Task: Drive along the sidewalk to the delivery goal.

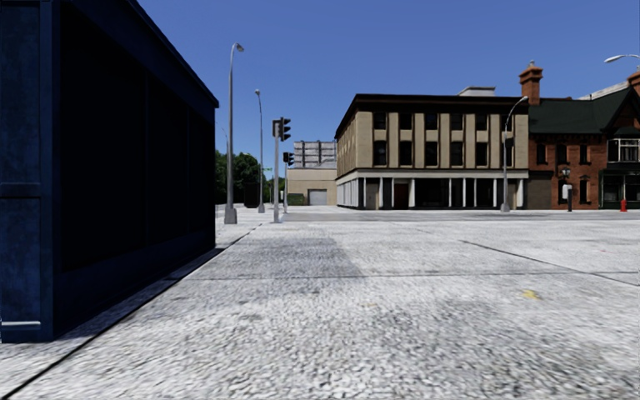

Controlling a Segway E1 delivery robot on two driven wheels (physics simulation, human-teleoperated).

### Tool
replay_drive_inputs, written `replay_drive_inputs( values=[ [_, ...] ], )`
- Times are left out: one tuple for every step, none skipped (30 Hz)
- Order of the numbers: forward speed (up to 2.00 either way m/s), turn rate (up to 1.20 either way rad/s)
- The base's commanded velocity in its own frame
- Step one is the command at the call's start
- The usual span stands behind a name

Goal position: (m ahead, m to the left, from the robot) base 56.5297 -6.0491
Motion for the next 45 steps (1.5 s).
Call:
replay_drive_inputs(
  values=[
    [2.0,0.0],
    [2.0,0.0],
    [2.0,0.0],
    [2.0,0.0],
    [2.0,0.0],
    [2.0,0.0],
    [2.0,0.0],
    [2.0,0.0],
    [2.0,0.0],
    [2.0,0.0],
    [2.0,0.0],
    [2.0,0.0],
    [2.0,0.0],
    [2.0,0.0],
    [2.0,0.0],
    [2.0,0.0],
    [2.0,0.0],
    [2.0,0.0],
    [2.0,0.0],
    [2.0,0.0],
    [2.0,0.0],
    [2.0,0.0],
    [2.0,0.0],
    [2.0,0.0],
    [2.0,0.0],
    [2.0,0.0],
    [2.0,0.0],
    [2.0,0.0],
    [2.0,0.0],
    [2.0,0.0],
    [2.0,0.0],
    [2.0,0.0],
    [2.0,0.0],
    [2.0,0.0],
    [2.0,0.0],
    [2.0,0.0],
    [2.0,0.0],
    [2.0,0.0],
    [2.0,0.0],
    [2.0,0.0],
    [2.0,0.0],
    [2.0,0.0],
    [2.0,0.0],
    [2.0,0.0],
    [1.87,0.17]
  ],
)
